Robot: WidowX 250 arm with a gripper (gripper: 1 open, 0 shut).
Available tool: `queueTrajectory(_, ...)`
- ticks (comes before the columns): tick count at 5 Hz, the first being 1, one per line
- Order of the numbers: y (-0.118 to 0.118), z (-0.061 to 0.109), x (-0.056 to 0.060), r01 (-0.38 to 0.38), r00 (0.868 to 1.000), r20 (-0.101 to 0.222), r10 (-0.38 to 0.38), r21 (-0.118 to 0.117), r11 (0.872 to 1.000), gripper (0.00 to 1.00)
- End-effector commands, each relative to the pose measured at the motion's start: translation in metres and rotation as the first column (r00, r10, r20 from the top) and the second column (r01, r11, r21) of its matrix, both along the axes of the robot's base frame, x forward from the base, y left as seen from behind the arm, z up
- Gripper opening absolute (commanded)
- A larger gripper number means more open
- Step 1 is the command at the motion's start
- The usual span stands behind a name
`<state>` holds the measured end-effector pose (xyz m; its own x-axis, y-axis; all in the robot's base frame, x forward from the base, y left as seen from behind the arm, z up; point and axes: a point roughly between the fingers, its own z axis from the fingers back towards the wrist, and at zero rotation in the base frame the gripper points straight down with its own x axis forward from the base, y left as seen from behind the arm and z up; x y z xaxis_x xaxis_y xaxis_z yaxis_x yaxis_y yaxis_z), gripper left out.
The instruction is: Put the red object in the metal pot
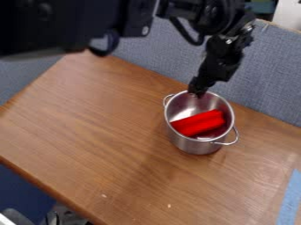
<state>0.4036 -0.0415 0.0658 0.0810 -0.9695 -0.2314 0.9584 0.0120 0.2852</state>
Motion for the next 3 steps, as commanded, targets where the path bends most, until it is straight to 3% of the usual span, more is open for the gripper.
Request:
queueTrajectory(1,0.001,0.035,0.002,0.071,0.992,0.100,-0.071,0.001,0.997,1.00)
queueTrajectory(2,0.004,0.029,-0.003,0.110,0.987,0.113,-0.110,0.005,0.994,1.00)
queueTrajectory(3,-0.020,0.047,0.015,0.168,0.976,0.140,-0.166,0.001,0.986,1.00)
